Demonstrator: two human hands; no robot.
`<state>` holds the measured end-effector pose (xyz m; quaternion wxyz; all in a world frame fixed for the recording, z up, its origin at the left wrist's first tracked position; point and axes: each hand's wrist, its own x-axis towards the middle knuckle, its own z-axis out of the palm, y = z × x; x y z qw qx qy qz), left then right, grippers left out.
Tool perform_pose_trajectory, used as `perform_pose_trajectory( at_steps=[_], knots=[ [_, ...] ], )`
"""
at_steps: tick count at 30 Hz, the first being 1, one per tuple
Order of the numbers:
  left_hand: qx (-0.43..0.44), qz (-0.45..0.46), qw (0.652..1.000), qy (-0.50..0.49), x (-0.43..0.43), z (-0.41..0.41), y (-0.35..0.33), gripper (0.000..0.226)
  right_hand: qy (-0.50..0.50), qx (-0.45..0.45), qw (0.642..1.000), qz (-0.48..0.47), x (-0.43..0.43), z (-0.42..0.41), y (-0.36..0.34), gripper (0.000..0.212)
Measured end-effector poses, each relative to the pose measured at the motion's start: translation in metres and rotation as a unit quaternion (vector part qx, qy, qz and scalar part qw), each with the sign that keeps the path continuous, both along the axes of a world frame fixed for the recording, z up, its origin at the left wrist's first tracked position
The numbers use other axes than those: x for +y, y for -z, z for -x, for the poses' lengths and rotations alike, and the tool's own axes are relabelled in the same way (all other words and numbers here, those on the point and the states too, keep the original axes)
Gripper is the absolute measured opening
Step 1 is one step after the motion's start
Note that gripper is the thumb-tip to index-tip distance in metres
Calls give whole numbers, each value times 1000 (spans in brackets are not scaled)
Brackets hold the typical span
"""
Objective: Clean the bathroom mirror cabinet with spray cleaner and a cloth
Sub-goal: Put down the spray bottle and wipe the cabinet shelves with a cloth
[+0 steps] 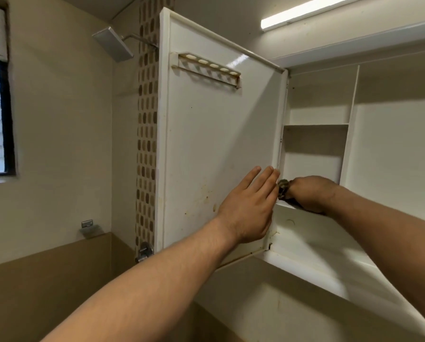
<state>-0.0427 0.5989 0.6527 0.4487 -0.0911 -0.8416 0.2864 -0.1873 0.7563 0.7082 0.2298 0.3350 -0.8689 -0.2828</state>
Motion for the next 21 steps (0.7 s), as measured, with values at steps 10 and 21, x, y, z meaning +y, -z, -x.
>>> perform_pose_trajectory(
  at_steps=[10, 21],
  knots=[
    [-12, -15, 1000, -22, -23, -5, 19, 66, -95, -29, 869, 484, -22, -2, -19, 39],
    [36, -102, 993, 38, -55, -5, 38, 70, -324, -6, 744, 584, -90, -26, 49, 47]
  ],
)
